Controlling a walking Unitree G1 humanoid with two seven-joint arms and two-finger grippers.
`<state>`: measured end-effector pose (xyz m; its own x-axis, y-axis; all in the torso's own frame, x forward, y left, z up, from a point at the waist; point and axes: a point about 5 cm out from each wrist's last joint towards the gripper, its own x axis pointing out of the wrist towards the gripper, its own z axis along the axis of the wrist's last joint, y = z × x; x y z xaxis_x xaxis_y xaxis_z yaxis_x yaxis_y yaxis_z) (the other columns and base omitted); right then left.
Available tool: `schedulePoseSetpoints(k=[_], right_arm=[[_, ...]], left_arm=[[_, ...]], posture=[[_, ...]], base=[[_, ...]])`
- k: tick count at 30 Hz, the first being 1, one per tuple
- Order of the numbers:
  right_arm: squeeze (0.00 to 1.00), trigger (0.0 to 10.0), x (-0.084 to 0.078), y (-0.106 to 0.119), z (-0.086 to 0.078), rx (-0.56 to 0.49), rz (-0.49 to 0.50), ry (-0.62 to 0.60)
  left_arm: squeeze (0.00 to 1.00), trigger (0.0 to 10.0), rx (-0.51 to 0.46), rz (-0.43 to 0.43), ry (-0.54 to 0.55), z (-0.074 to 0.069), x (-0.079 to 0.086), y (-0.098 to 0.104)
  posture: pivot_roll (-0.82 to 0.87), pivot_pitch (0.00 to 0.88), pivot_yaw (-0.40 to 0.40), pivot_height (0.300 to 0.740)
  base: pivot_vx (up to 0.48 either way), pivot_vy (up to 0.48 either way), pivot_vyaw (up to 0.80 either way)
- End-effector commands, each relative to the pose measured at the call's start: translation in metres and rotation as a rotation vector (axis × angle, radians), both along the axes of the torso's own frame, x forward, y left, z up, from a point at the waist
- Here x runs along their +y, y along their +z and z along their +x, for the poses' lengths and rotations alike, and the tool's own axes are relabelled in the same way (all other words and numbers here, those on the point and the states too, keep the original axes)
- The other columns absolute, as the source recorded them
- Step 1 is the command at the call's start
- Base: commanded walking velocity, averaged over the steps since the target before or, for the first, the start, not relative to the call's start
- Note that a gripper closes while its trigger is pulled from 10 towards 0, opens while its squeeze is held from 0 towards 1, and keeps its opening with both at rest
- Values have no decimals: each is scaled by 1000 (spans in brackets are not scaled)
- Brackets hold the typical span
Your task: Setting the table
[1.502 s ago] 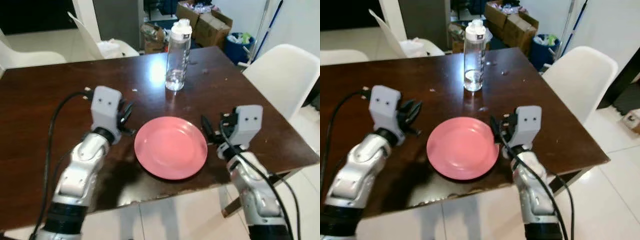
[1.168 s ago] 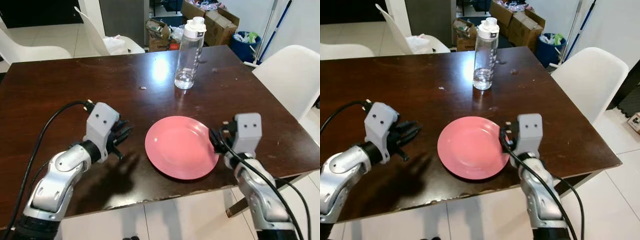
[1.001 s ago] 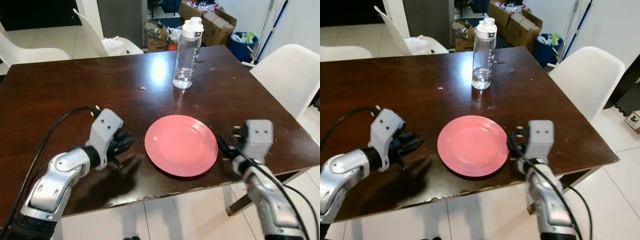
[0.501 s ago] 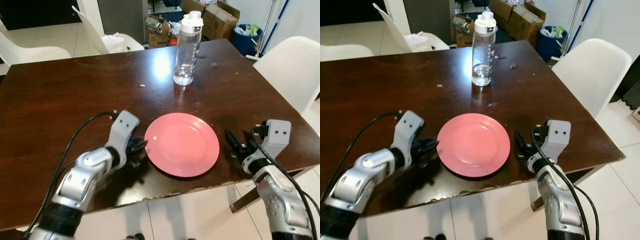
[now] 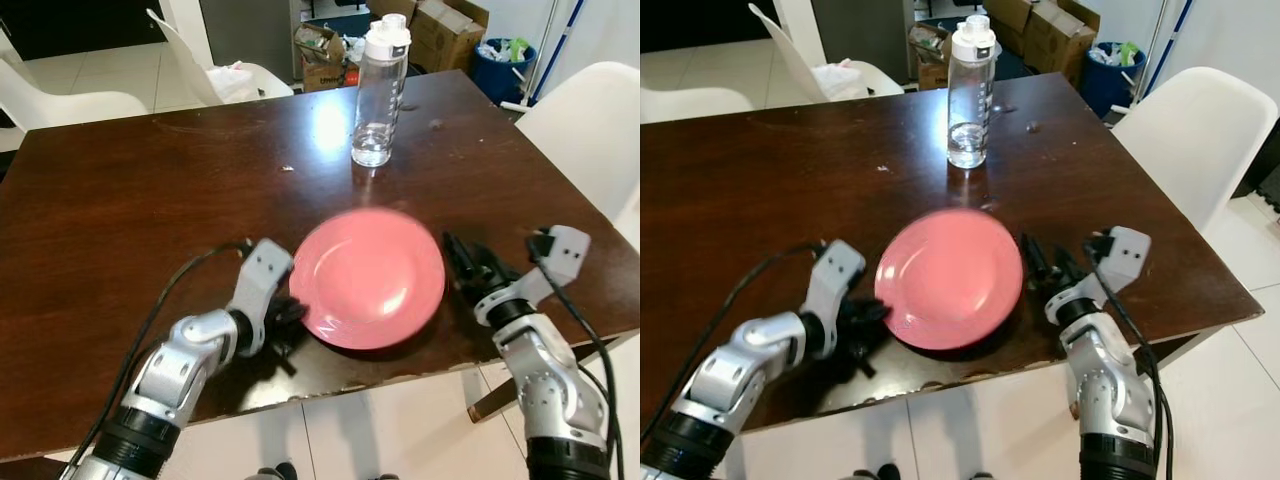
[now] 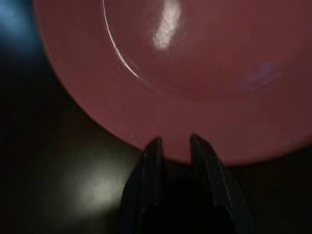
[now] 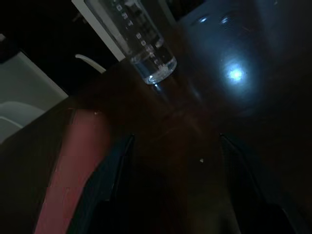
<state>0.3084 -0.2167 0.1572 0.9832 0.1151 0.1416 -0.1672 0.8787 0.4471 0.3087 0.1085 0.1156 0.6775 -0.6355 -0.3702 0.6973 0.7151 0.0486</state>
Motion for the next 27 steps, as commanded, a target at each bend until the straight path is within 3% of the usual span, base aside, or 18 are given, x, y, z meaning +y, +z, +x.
schedulePoseSetpoints(k=[1,11,15,23,27], right_arm=[[0,10000,0,-2,-2,-7,17,6],[0,10000,-6,4,-3,-40,58,19],[0,10000,7,10,-7,-76,87,151],[0,10000,25,10,-18,-99,116,301],[0,10000,27,-9,-11,-7,201,275]], left_arm=[[0,10000,99,85,20,-8,8,-29],[0,10000,53,108,6,-6,0,-30],[0,10000,52,105,0,-6,0,-31],[0,10000,46,103,0,-7,0,-33],[0,10000,39,93,-5,-8,0,-30]], posture=[[-39,114,147,740],[-46,106,143,740],[-46,101,141,740],[-42,99,133,740],[-39,96,134,740]], base=[[0,0,0],[0,0,0],[0,0,0],[0,0,0],[0,0,0]])
